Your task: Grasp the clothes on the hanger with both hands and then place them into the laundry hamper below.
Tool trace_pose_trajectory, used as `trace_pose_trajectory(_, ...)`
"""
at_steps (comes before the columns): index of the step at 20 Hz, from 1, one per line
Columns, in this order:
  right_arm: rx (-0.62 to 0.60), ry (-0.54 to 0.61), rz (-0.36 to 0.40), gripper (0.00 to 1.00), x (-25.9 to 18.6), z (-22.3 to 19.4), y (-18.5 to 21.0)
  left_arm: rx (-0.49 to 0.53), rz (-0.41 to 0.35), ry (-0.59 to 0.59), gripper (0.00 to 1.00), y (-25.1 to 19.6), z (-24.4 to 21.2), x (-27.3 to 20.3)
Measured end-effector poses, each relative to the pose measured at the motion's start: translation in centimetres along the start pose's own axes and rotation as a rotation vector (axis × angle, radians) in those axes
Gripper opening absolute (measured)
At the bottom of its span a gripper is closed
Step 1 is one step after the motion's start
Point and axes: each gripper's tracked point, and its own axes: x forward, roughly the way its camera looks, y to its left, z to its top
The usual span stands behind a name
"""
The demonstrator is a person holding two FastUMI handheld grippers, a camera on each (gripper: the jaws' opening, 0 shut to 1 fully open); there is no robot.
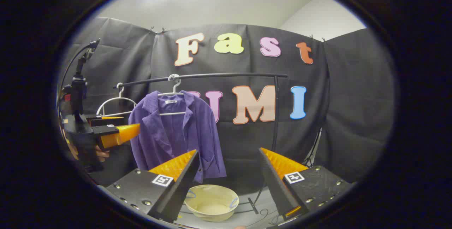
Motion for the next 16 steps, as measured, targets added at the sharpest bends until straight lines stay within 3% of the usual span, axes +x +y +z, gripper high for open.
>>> trace_pose_trajectory(4,0.008,-0.004,0.092,0.98,2.3,-0.5,-1.9,0.011,0.104,0.01,0.96,-1.0,-0.3,0.0)
trace_pose_trajectory(9,0.035,0.016,0.253,0.99,5.1,-2.8,-1.0,0.021,0.266,0.013,0.96,-0.6,-0.9,-0.2)
trace_pose_trajectory(14,0.111,0.058,0.341,0.98,9.7,-3.8,1.4,0.009,0.334,0.044,0.96,0.0,-1.6,0.9)
trace_pose_trajectory(15,0.111,0.058,0.346,0.94,10.8,-3.8,1.8,0.014,0.342,0.044,0.96,0.3,-1.6,1.6)
trace_pose_trajectory(16,0.113,0.049,0.361,0.99,11.7,-3.5,2.4,0.021,0.351,0.043,0.96,0.8,-1.7,2.3)
